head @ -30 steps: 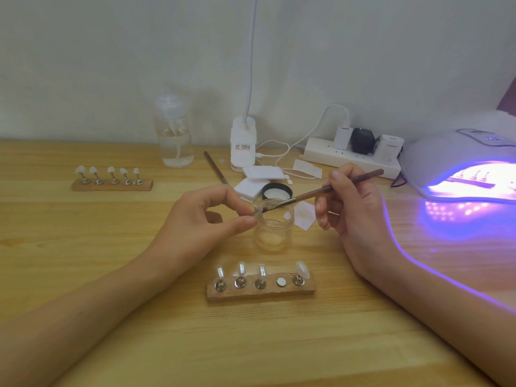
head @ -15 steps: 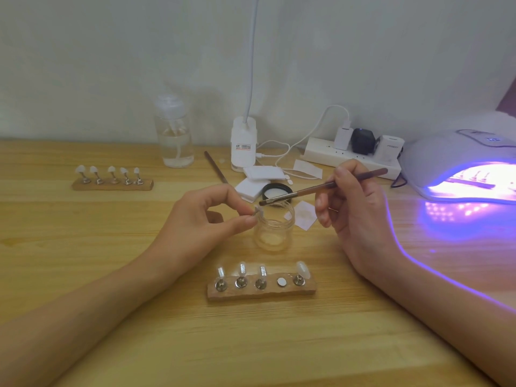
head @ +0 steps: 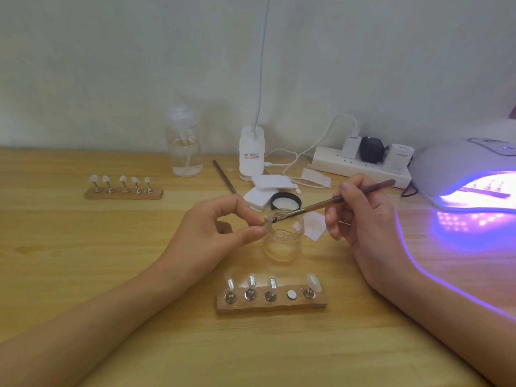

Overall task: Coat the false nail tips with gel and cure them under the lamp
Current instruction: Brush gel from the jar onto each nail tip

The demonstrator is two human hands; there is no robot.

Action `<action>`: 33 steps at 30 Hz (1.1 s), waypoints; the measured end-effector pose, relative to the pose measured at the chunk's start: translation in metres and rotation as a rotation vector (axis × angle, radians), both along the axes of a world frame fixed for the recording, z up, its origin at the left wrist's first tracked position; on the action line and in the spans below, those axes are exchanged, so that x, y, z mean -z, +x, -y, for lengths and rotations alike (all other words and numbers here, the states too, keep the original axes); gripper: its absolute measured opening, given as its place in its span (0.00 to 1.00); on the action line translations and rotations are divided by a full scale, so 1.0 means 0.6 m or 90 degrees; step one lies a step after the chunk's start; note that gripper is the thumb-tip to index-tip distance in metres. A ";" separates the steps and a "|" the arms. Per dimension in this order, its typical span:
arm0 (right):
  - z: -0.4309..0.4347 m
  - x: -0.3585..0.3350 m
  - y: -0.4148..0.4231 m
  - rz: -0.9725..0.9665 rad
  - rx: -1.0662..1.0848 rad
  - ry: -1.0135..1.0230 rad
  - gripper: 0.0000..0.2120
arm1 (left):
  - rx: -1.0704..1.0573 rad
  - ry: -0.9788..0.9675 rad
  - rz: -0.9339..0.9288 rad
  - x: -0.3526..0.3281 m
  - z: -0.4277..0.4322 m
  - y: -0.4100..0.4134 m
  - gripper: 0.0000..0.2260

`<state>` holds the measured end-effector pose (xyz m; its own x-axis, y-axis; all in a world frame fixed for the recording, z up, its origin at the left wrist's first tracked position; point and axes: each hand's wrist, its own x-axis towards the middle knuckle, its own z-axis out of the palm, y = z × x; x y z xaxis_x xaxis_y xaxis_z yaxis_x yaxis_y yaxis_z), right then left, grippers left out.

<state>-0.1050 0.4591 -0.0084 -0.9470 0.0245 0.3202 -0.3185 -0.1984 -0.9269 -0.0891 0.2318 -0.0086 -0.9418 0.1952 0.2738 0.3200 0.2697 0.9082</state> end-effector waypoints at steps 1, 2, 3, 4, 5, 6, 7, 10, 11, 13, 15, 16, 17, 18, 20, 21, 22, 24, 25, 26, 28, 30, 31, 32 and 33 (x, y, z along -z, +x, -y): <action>-0.001 0.000 -0.001 0.005 0.013 -0.003 0.14 | 0.002 0.001 0.000 0.000 0.000 0.000 0.06; -0.002 0.000 -0.001 0.005 0.013 -0.015 0.14 | 0.004 0.003 0.000 -0.001 -0.001 -0.001 0.06; -0.002 -0.002 -0.001 0.000 0.000 -0.031 0.13 | 0.005 0.006 0.001 -0.001 -0.001 -0.001 0.06; -0.001 -0.002 -0.001 -0.007 -0.021 -0.043 0.12 | 0.004 0.008 0.003 -0.001 -0.001 0.000 0.06; 0.001 -0.003 0.000 -0.013 -0.042 -0.045 0.11 | 0.003 0.008 0.003 -0.001 -0.001 0.000 0.06; 0.002 -0.003 0.001 -0.015 -0.052 -0.037 0.11 | 0.003 0.007 0.003 -0.001 -0.001 0.000 0.06; 0.002 -0.002 0.001 -0.013 -0.050 -0.023 0.11 | 0.003 0.008 0.003 -0.001 0.000 0.001 0.06; -0.002 -0.001 -0.001 0.007 -0.008 -0.011 0.14 | 0.005 0.002 0.004 -0.001 0.000 0.001 0.06; -0.002 -0.001 -0.001 0.010 -0.005 -0.026 0.14 | 0.004 0.000 0.004 -0.001 0.000 0.001 0.06; 0.000 -0.003 -0.001 0.000 -0.031 -0.054 0.13 | 0.004 0.002 0.004 -0.001 0.000 0.001 0.06; 0.001 -0.004 0.000 -0.011 -0.067 -0.047 0.11 | 0.005 0.006 0.005 -0.001 0.000 0.001 0.07; 0.002 -0.004 0.001 -0.009 -0.071 -0.035 0.11 | 0.007 0.009 0.004 -0.001 0.000 0.001 0.08; 0.001 -0.003 0.001 -0.001 -0.063 -0.025 0.11 | 0.008 0.012 0.004 -0.002 0.000 0.000 0.09; 0.000 -0.002 0.001 0.011 -0.047 -0.019 0.11 | 0.009 0.014 0.004 -0.002 -0.001 0.000 0.10; -0.003 -0.002 -0.001 0.028 -0.015 -0.024 0.12 | 0.012 0.015 0.002 -0.002 -0.001 0.000 0.10; -0.003 -0.002 0.000 0.027 -0.013 -0.035 0.12 | 0.012 0.013 0.000 -0.002 0.000 0.001 0.10; -0.002 -0.003 0.000 0.018 -0.023 -0.047 0.12 | 0.012 0.011 -0.001 -0.002 0.000 0.001 0.10; 0.000 -0.004 0.000 -0.003 -0.061 -0.051 0.11 | 0.009 0.010 -0.002 -0.001 0.000 0.000 0.09; 0.001 -0.004 0.001 -0.008 -0.072 -0.039 0.11 | 0.009 0.011 -0.002 -0.001 0.000 0.000 0.09; 0.002 -0.004 0.002 -0.008 -0.070 -0.023 0.11 | 0.009 0.012 -0.002 -0.001 0.001 0.000 0.09; 0.001 -0.002 0.003 0.002 -0.038 -0.006 0.13 | 0.011 0.010 -0.003 -0.001 0.000 -0.001 0.10; 0.000 -0.003 0.002 0.012 -0.006 -0.015 0.14 | 0.009 0.009 -0.005 -0.001 0.000 -0.001 0.10; 0.000 -0.004 0.003 0.013 -0.002 -0.025 0.14 | 0.008 0.008 -0.006 0.000 0.001 0.000 0.10; 0.000 -0.006 0.003 0.010 -0.008 -0.033 0.12 | 0.009 0.007 -0.007 0.000 0.001 0.000 0.09; 0.001 -0.008 0.004 0.004 -0.026 -0.038 0.11 | 0.012 0.007 -0.009 0.000 0.001 0.000 0.08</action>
<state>-0.1026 0.4588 -0.0039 -0.9497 0.0052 0.3133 -0.3033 -0.2654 -0.9152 -0.0891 0.2310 -0.0086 -0.9342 0.2099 0.2886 0.3371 0.2542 0.9065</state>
